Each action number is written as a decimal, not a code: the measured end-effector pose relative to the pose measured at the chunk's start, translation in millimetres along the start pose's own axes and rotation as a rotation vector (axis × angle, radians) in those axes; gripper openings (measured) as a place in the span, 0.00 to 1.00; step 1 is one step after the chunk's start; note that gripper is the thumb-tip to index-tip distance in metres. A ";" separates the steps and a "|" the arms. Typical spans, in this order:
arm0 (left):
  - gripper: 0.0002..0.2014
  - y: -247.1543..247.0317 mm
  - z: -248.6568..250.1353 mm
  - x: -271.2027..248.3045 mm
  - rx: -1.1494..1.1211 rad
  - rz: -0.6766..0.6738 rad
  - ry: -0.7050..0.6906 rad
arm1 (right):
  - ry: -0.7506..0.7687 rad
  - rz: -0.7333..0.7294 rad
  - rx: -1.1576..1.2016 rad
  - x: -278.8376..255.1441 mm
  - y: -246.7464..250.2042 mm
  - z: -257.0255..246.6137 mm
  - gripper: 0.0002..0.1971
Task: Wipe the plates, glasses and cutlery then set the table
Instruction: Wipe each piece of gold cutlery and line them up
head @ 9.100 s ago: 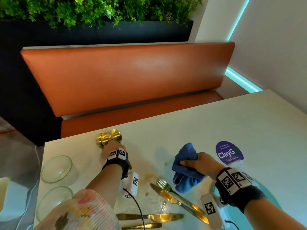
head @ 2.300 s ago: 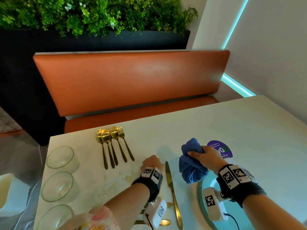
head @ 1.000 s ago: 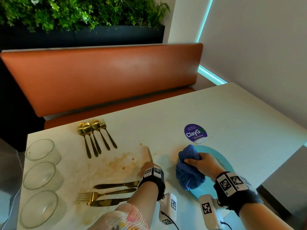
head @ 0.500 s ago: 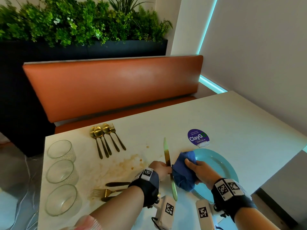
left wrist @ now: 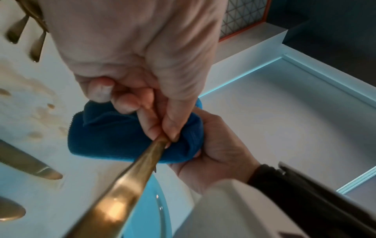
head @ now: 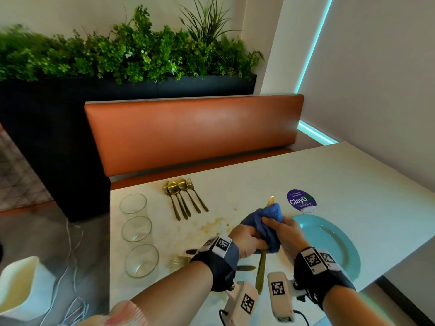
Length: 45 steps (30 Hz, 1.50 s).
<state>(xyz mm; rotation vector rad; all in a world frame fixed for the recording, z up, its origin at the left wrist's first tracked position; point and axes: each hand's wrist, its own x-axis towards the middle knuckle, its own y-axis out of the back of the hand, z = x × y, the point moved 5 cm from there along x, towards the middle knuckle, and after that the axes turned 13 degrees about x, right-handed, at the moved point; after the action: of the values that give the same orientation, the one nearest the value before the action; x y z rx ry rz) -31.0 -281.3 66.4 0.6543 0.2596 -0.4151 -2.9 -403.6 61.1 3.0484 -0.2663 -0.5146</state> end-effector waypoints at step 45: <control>0.17 54.5 -42.9 -30.6 0.079 -0.045 -0.040 | 0.144 0.197 0.144 8.9 1.3 -57.2 0.06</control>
<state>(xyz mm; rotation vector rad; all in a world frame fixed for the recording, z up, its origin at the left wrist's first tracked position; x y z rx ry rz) -38.0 -206.2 73.6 0.7174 0.2213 -0.4832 24.0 -405.8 112.3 3.1281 -0.6143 -0.2733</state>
